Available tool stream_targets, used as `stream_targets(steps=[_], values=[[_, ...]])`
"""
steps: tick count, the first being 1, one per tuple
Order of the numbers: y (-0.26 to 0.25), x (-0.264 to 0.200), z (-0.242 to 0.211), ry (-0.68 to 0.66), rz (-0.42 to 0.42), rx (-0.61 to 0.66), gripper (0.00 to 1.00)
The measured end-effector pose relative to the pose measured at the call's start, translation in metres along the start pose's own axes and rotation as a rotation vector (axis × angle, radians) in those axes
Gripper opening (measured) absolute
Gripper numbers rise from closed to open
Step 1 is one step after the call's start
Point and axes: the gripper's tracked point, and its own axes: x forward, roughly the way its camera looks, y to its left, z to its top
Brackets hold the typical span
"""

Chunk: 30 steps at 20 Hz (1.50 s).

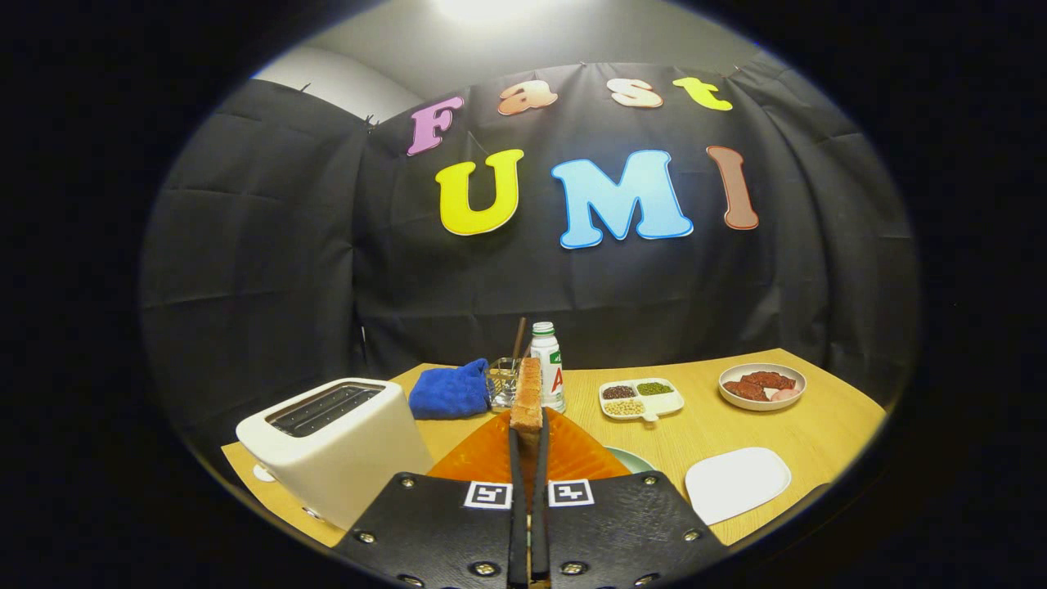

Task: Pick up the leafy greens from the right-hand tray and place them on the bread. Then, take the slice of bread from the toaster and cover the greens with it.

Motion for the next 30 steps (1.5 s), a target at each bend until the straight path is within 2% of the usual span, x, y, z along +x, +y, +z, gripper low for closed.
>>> stream_targets(steps=[6,11,18,23,27,30], values=[[-0.003,0.023,-0.032,0.073,0.006,0.051,0.02],[0.005,0.037,-0.046,0.094,0.041,0.106,0.02],[-0.01,0.043,-0.065,0.158,0.018,0.077,0.02],[-0.021,0.04,-0.074,0.176,0.001,0.025,0.11],[-0.025,0.036,-0.077,0.188,0.009,0.023,0.14],[-0.038,0.037,-0.08,0.191,-0.012,0.012,0.25]])
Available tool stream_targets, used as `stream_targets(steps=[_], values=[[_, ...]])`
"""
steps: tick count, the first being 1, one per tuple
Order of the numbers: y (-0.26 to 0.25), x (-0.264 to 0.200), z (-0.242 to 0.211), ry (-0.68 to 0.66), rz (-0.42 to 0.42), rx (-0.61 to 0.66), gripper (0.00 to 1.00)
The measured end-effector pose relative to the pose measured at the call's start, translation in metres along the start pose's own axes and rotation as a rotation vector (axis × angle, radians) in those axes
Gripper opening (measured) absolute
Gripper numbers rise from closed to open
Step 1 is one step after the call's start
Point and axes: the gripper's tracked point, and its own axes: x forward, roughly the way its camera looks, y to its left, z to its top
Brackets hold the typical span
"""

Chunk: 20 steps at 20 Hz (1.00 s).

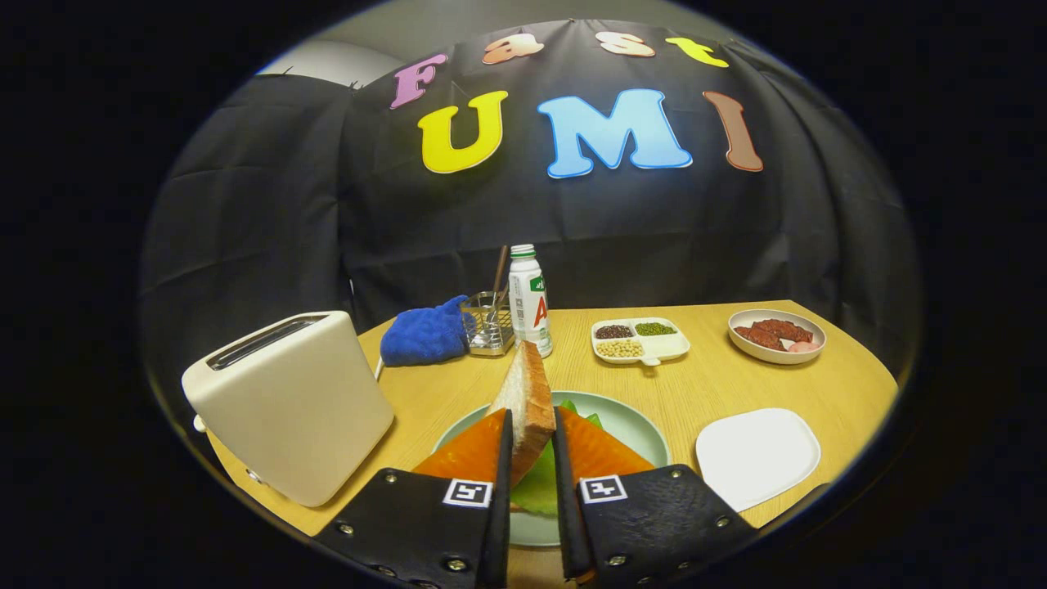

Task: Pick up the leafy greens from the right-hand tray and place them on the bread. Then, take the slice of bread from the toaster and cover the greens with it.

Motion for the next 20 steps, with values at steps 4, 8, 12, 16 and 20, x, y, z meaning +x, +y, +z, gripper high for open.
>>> stream_targets(steps=[4,8,12,16,20], values=[[-0.013,-0.001,-0.004,0.011,-0.012,0.021,0.35],[-0.028,-0.009,-0.002,0.005,-0.023,0.033,0.39],[-0.047,-0.024,0.017,-0.051,-0.04,0.028,0.41],[-0.083,-0.05,0.04,-0.134,-0.087,-0.01,0.41],[-0.127,-0.076,0.046,-0.163,-0.107,-0.064,0.41]])
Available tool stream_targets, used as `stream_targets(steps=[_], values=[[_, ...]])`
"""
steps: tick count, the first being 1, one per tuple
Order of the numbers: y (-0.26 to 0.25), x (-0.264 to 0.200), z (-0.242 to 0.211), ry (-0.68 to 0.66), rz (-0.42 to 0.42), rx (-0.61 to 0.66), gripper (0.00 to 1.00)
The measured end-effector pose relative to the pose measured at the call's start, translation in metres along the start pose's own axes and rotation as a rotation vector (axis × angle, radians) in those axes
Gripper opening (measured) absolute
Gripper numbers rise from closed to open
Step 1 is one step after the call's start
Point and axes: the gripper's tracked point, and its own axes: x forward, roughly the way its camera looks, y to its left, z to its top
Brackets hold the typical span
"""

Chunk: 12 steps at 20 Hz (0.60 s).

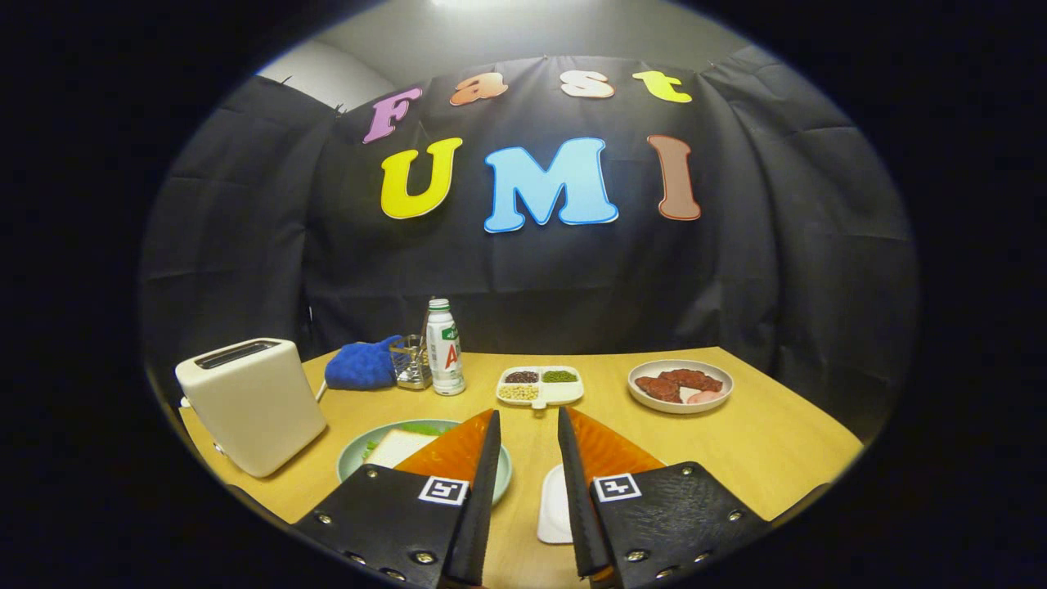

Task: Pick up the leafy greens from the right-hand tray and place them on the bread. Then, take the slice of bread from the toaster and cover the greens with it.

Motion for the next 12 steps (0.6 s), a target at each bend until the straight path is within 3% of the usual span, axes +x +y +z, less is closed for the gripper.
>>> stream_targets(steps=[7,9,12], values=[[-0.065,-0.027,0.003,-0.049,0.091,0.028,0.41],[-0.099,-0.034,-0.003,-0.024,0.09,0.031,0.41],[-0.172,-0.046,0.011,-0.094,0.036,0.01,0.41]])
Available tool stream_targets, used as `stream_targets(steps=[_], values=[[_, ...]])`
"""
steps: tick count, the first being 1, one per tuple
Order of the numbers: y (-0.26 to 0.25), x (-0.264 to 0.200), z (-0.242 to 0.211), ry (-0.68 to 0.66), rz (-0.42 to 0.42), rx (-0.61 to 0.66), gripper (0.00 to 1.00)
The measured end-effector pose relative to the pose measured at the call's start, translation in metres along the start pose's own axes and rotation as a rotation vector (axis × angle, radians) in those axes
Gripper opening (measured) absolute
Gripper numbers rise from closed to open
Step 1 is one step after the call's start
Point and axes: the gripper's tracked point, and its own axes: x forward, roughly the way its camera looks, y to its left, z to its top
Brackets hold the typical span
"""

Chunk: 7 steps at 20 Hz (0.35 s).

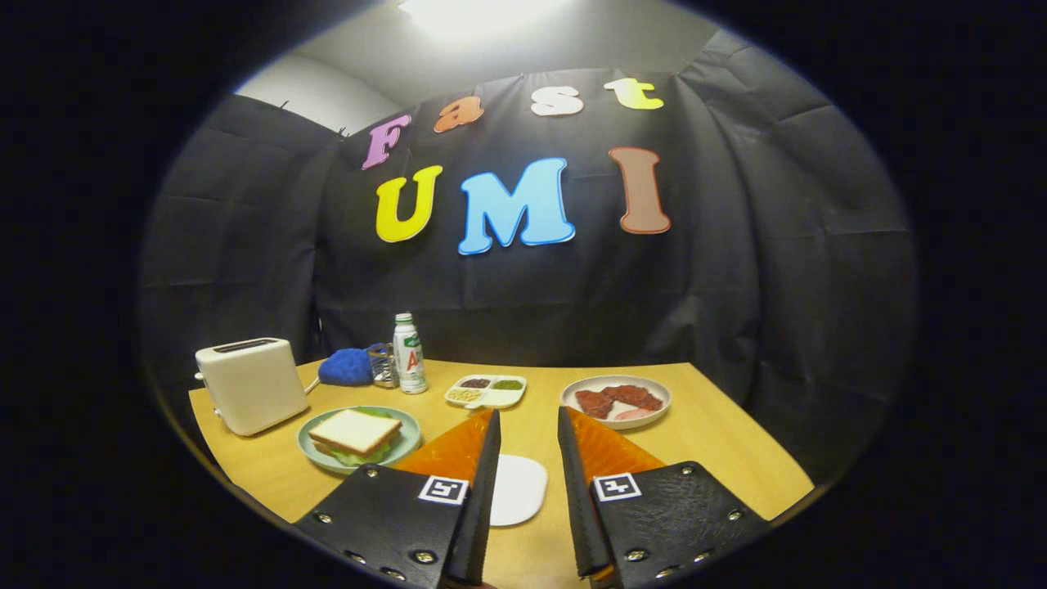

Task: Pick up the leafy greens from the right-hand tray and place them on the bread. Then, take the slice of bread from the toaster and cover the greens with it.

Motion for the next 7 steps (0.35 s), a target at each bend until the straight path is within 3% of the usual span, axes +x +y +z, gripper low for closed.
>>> stream_targets(steps=[3,7], values=[[-0.081,-0.009,-0.002,-0.011,-0.084,-0.012,0.41],[-0.159,-0.008,0.005,-0.064,-0.103,0.048,0.41]])
